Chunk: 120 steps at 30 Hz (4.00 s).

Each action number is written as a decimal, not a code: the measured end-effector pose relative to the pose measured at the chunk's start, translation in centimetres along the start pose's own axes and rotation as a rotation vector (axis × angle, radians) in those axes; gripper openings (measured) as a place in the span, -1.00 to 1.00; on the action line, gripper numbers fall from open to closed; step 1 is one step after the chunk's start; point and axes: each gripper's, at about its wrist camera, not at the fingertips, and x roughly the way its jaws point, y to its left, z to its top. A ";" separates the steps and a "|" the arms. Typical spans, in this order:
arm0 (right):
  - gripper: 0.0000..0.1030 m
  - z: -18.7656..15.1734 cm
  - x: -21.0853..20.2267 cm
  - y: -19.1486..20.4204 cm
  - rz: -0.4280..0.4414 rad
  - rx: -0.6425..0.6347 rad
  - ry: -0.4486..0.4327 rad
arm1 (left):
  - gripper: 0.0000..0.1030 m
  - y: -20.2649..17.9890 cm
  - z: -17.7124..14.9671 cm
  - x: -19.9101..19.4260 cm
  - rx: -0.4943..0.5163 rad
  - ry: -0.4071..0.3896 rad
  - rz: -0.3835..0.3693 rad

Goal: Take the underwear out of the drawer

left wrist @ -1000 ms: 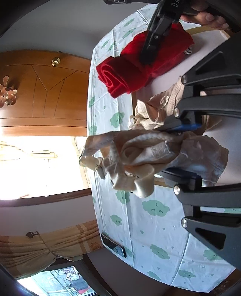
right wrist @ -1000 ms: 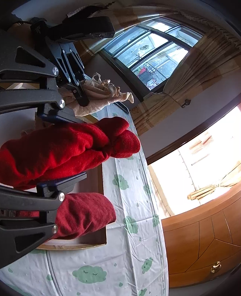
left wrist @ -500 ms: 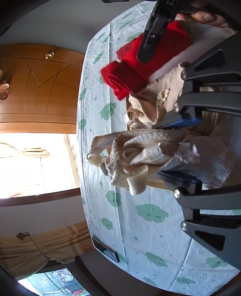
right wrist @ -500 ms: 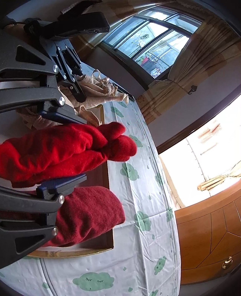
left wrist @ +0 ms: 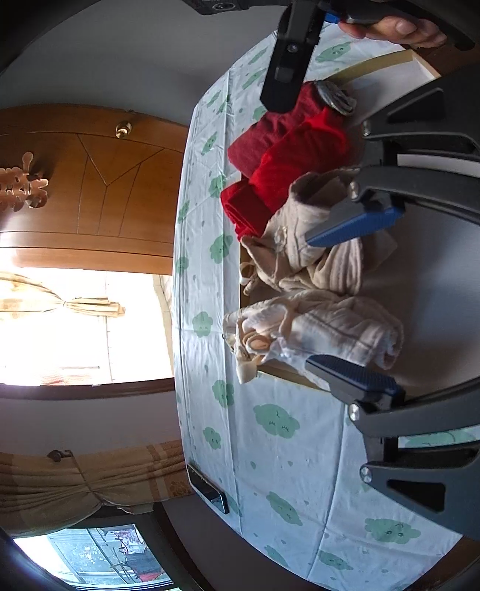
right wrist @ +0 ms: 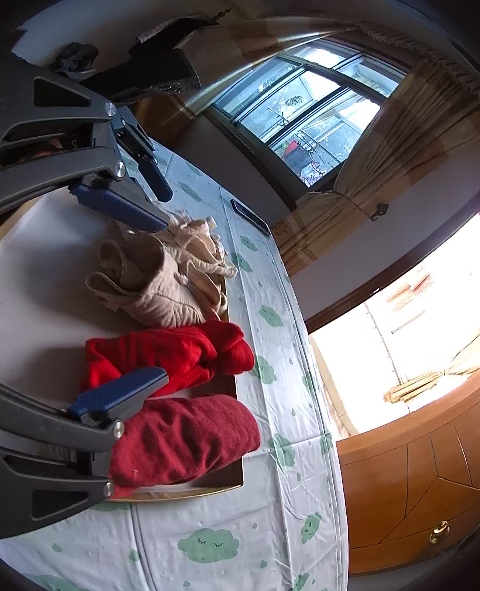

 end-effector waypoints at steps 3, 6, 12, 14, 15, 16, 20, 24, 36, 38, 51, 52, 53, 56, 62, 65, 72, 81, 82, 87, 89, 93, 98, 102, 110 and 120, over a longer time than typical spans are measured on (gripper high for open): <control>0.52 -1.1 -1.3 1.3 0.043 -0.037 0.014 | 0.19 -0.3 -1.2 -1.8 -0.015 -0.024 -0.018; 0.52 -2.7 -3.3 1.9 0.080 -0.077 0.028 | 0.23 -0.4 -2.8 -3.9 -0.034 -0.050 -0.050; 0.54 -6.3 -7.6 1.9 0.150 -0.127 0.051 | 0.32 -0.9 -7.1 -7.4 -0.066 -0.081 -0.113; 0.54 -7.5 -8.9 1.9 0.160 -0.146 0.054 | 0.32 -1.2 -8.3 -8.3 -0.059 -0.087 -0.115; 0.54 -8.0 -9.5 1.8 0.165 -0.151 0.054 | 0.32 -1.3 -8.9 -8.7 -0.058 -0.092 -0.117; 0.54 -8.6 -10.2 1.8 0.173 -0.156 0.053 | 0.32 -1.5 -9.6 -9.3 -0.059 -0.099 -0.118; 0.55 -10.8 -12.5 1.6 0.204 -0.164 0.047 | 0.37 -2.2 -12.0 -11.2 -0.077 -0.137 -0.100; 0.56 -13.0 -14.3 1.2 0.234 -0.153 0.044 | 0.44 -3.0 -14.4 -12.6 -0.126 -0.164 -0.112; 0.60 -19.8 -13.9 -0.5 0.040 -0.345 0.095 | 0.47 -7.1 -18.9 -11.5 -0.066 -0.050 -0.134; 0.60 -20.6 -13.0 -1.0 0.010 -0.356 0.120 | 0.47 -7.5 -19.3 -11.2 -0.058 -0.037 -0.136; 0.60 -23.1 -9.1 -3.4 -0.194 -0.450 0.238 | 0.50 -8.6 -21.3 -9.6 -0.047 0.031 -0.140; 0.60 -23.1 -8.9 -3.4 -0.208 -0.458 0.240 | 0.53 -8.7 -21.4 -9.5 -0.044 0.036 -0.138; 0.60 -23.1 -8.6 -3.5 -0.223 -0.466 0.246 | 0.53 -8.8 -21.5 -9.4 -0.041 0.040 -0.136; 0.60 -23.4 -7.9 -3.4 -0.241 -0.492 0.276 | 0.53 -8.8 -21.7 -9.2 -0.035 0.045 -0.132; 0.59 -23.9 -5.9 -2.9 -0.306 -0.570 0.371 | 0.64 -8.5 -21.9 -9.2 -0.048 0.043 -0.126; 0.51 -24.0 -5.1 -2.9 -0.348 -0.613 0.419 | 0.67 -8.4 -21.9 -9.4 -0.053 0.036 -0.130; -0.03 -25.1 -2.9 -3.1 -0.392 -0.692 0.548 | 0.70 -8.0 -22.2 -9.5 -0.065 0.033 -0.141; -0.06 -26.6 -1.0 -3.3 -0.444 -0.784 0.669 | 0.73 -7.8 -22.4 -9.7 -0.073 0.024 -0.148; -0.11 -26.7 -0.9 -3.3 -0.443 -0.789 0.674 | 0.73 -7.8 -22.4 -9.8 -0.074 0.023 -0.149; -0.42 -27.3 -0.7 -2.6 -0.390 -0.796 0.674 | 0.73 -7.8 -22.4 -9.8 -0.074 0.024 -0.148; -0.48 -27.1 -0.8 -2.1 -0.334 -0.772 0.665 | 0.73 -7.9 -22.4 -9.9 -0.072 0.024 -0.148; -0.60 -27.0 -1.0 -1.0 -0.251 -0.733 0.635 | 0.73 -7.9 -22.4 -9.9 -0.072 0.023 -0.144; -0.61 -26.6 -1.1 -0.9 -0.232 -0.701 0.613 | 0.73 -8.0 -22.6 -9.4 -0.063 0.054 -0.144; 0.03 -25.9 -0.5 -1.8 -0.277 -0.699 0.648 | 0.73 -8.3 -22.8 -9.0 -0.051 0.086 -0.156; 0.09 -24.0 -1.1 -5.0 -0.301 -0.693 0.646 | 0.73 -9.9 -23.0 -7.3 -0.006 0.222 -0.208; 0.09 -24.2 -1.7 -5.3 -0.255 -0.654 0.588 | 0.73 -12.6 -23.3 -3.8 0.066 0.465 -0.221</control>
